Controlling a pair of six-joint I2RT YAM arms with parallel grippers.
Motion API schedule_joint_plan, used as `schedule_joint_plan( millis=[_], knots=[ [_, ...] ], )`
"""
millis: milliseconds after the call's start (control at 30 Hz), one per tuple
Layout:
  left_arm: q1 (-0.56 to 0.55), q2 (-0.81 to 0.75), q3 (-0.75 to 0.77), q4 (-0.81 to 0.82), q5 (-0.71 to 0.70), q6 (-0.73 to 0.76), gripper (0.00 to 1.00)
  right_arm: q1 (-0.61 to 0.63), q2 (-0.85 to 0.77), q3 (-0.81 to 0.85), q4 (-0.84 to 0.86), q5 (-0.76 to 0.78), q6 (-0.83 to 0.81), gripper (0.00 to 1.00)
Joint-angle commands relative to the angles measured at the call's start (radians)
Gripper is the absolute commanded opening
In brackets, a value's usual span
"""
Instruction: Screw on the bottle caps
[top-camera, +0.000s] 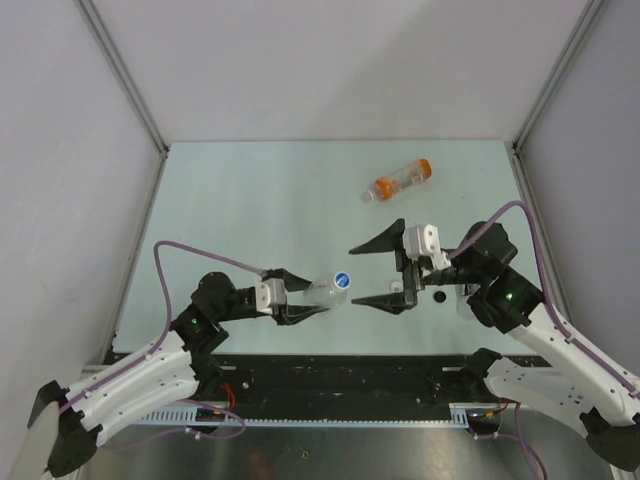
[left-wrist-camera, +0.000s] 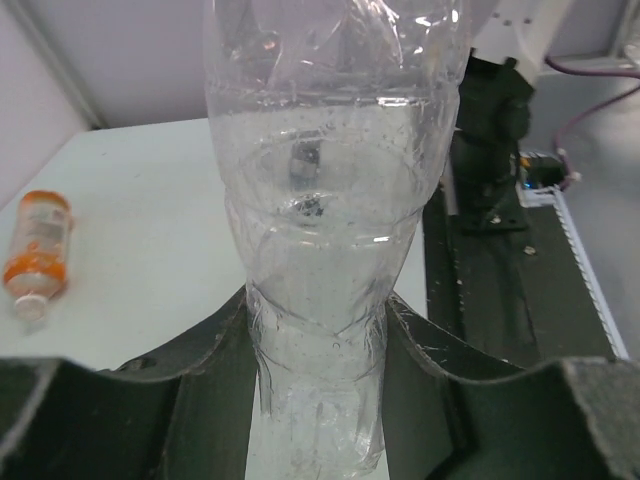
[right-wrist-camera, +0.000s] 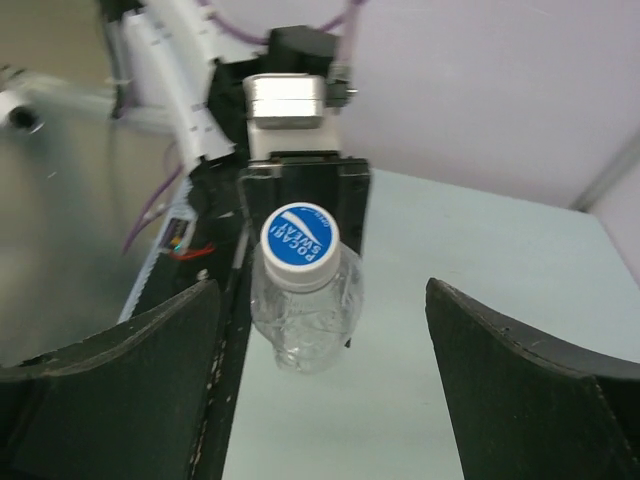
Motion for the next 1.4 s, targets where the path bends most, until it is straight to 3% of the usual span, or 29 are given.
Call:
schedule_joint_plan(
  millis=[0, 233, 567, 733, 833, 867, 967, 1100, 1233, 1367],
  knots=[
    [0.007, 0.007, 0.001, 0.029, 0.179, 0.046, 0.0, -0.001, -0.022, 0.005, -0.082, -0.242, -0.151, 0.87],
    [0.007, 0.054, 0.02, 0.03, 0.19, 0.044, 0.0, 0.032, 0.027, 0.005, 0.014, -0.324, -0.11, 0.8],
    [0.006, 0.069, 0.024, 0.03, 0.18, 0.041, 0.0, 0.11, 0.065, 0.005, 0.066, -0.279, -0.11, 0.58],
    [0.006, 0.067, 0.03, 0.03, 0.164, 0.03, 0.0, 0.129, 0.084, 0.005, 0.067, -0.228, -0.099, 0.4],
    [0.006, 0.062, 0.035, 0.029, 0.128, 0.019, 0.0, 0.139, 0.101, 0.005, 0.079, -0.155, -0.071, 0.21],
    [0.006, 0.058, 0.036, 0.028, 0.105, 0.012, 0.0, 0.14, 0.107, 0.005, 0.089, -0.123, -0.047, 0.1],
    [0.007, 0.041, 0.036, 0.028, 0.006, -0.001, 0.0, 0.144, 0.137, 0.004, 0.126, 0.048, 0.047, 0.01],
    [0.005, 0.029, 0.036, 0.03, -0.154, -0.027, 0.0, 0.163, 0.178, -0.037, 0.184, 0.375, 0.156, 0.0],
    [0.005, 0.064, 0.046, 0.03, -0.412, -0.078, 0.0, 0.199, 0.228, -0.14, 0.262, 0.859, 0.365, 0.0],
    [0.005, 0.134, 0.058, 0.03, -0.571, -0.111, 0.0, 0.205, 0.292, -0.178, 0.268, 1.102, 0.524, 0.0]
  ],
)
